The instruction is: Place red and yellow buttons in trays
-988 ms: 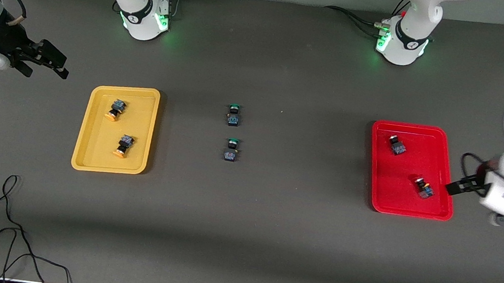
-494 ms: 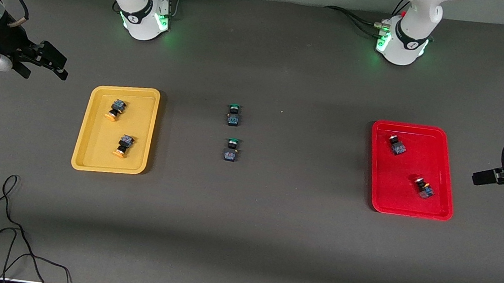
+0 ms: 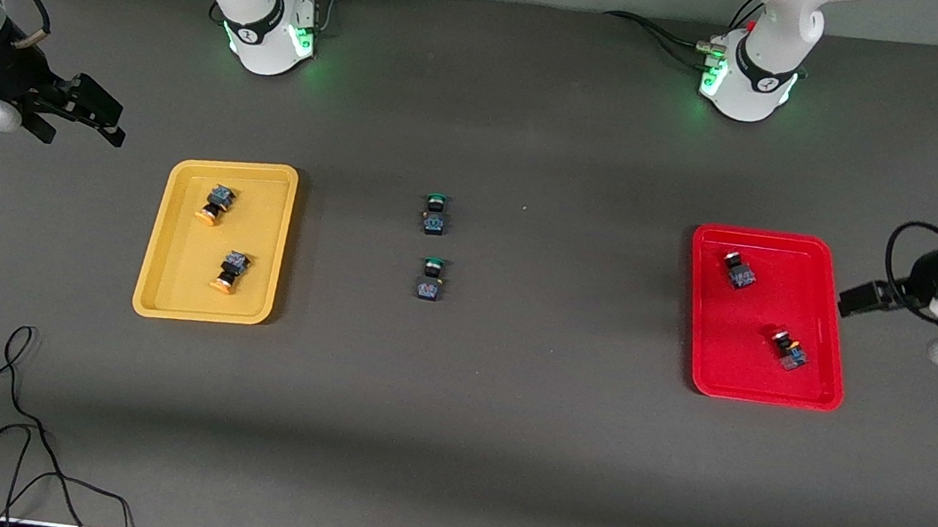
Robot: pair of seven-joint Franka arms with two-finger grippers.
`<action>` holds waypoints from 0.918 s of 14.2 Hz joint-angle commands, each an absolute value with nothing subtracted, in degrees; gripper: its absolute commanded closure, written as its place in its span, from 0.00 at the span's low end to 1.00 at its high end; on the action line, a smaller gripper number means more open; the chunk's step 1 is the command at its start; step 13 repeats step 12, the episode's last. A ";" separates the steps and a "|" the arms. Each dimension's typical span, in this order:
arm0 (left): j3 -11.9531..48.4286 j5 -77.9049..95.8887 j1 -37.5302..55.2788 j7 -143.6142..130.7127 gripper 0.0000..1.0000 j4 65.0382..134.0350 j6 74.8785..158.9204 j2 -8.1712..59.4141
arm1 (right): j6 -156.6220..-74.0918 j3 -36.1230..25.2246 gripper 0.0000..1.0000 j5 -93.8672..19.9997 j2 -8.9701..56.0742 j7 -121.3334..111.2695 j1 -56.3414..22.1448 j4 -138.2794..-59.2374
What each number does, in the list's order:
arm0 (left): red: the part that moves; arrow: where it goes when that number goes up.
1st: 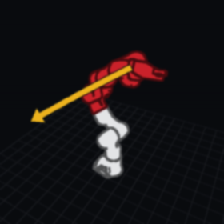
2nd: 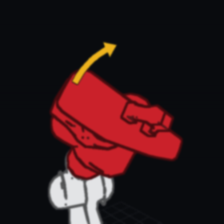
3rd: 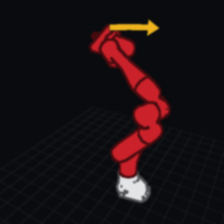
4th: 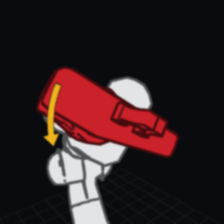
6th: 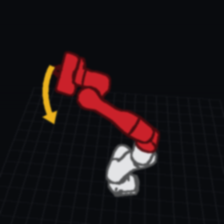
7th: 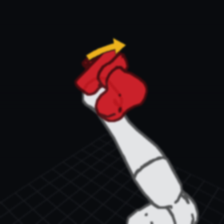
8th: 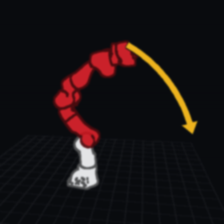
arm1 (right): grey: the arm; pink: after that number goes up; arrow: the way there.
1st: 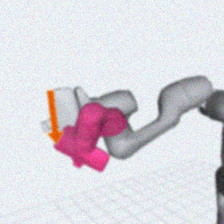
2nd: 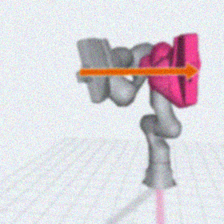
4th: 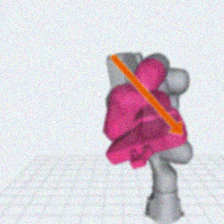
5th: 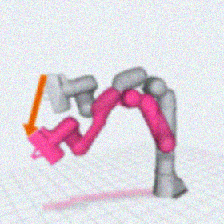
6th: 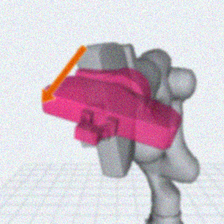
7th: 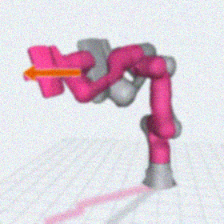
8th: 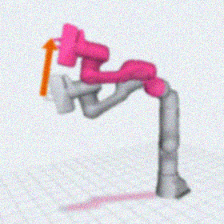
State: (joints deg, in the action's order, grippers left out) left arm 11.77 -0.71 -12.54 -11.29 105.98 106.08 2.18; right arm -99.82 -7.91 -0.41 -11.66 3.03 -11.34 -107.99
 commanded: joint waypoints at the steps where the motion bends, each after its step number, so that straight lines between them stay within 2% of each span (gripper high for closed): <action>1: 11.60 -0.79 -13.01 -10.11 0.00 103.38 99.71 0.44 | -98.17 -8.17 0.00 -0.17 -10.20 1.49 -11.51 -106.00; 6: 11.78 -2.54 -12.66 -10.81 0.00 93.17 91.24 3.86 | -98.17 -8.17 0.00 -0.35 -9.50 1.41 -11.51 -106.00; 13: 11.95 -2.64 -12.13 -11.16 0.00 93.16 91.23 4.48 | -98.09 -8.26 0.00 -0.35 -8.70 1.41 -11.51 -105.29</action>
